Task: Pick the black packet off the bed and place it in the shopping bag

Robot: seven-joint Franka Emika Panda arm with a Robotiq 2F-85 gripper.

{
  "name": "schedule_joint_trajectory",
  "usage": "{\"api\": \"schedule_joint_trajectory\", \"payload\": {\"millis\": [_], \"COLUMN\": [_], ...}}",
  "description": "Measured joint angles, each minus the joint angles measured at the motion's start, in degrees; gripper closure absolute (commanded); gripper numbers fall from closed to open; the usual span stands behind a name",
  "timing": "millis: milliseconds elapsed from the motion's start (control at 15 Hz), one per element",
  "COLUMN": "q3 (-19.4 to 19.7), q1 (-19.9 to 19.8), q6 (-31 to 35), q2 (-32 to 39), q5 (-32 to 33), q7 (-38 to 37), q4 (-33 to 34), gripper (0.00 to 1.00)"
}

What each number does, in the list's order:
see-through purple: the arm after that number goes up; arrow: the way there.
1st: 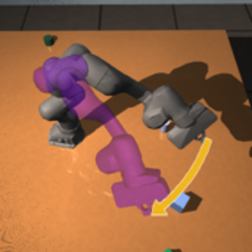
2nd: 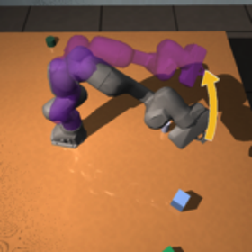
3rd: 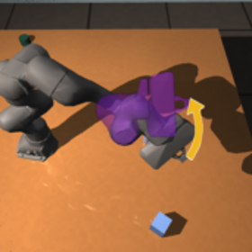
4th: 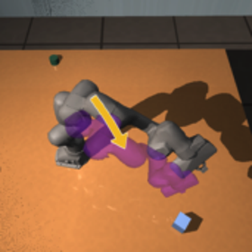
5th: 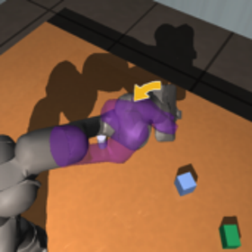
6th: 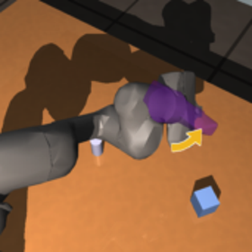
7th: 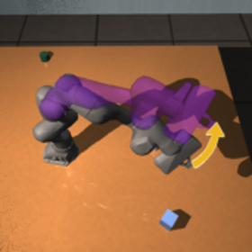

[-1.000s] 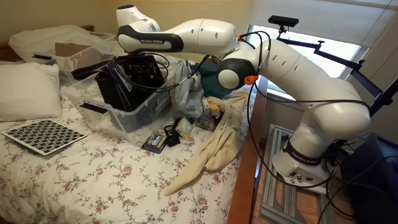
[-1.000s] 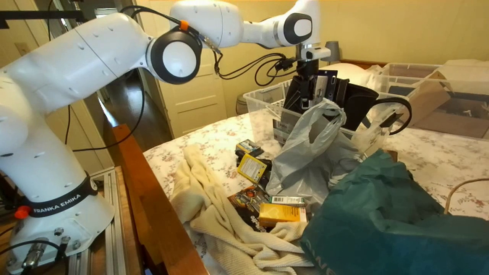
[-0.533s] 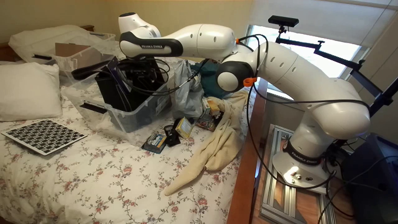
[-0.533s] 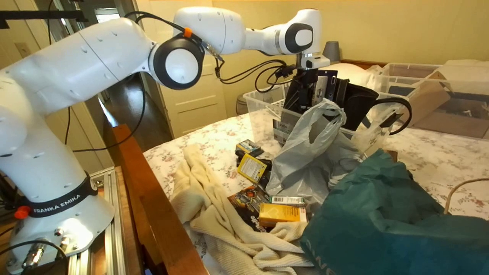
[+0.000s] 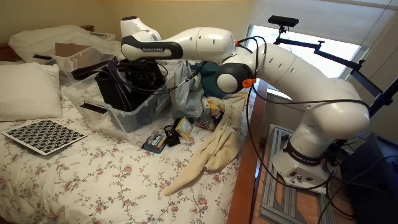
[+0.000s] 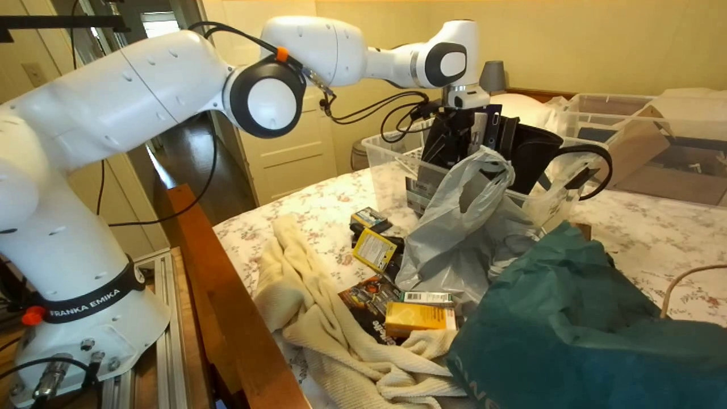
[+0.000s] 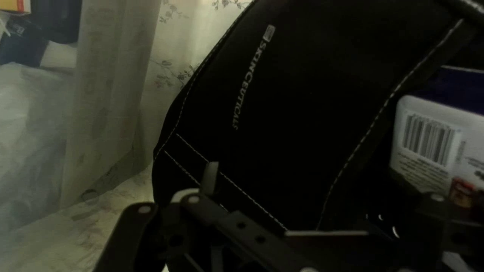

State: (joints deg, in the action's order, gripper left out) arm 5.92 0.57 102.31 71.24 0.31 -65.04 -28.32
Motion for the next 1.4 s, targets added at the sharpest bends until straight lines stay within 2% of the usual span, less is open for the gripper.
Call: {"api": "schedule_joint_trajectory", "payload": {"millis": [67,133,200,800,933,1400], "q3": [-0.02,-0.04,-0.06,-0.78,-1.54,-3.13], "q1": [-0.09,-0.16,-0.22,-0.75,-1.26,-2.53], "q6": [0.51,0.82,0.92,1.00,1.00,0.99], "q2": [0.12,0.24,0.34,0.56,0.33,-0.03], "q5": [-0.16,-0.19,-0.21,-0.49,-0.90,-1.09], "q7": [-0.79,-1.39,-1.78,-2.66,-2.43,-1.83], "q4": [0.00,0.00,0.00,0.13,0.24,0.62], "gripper": [0.16,0.26,0.31,0.95,1.00,0.99]}}
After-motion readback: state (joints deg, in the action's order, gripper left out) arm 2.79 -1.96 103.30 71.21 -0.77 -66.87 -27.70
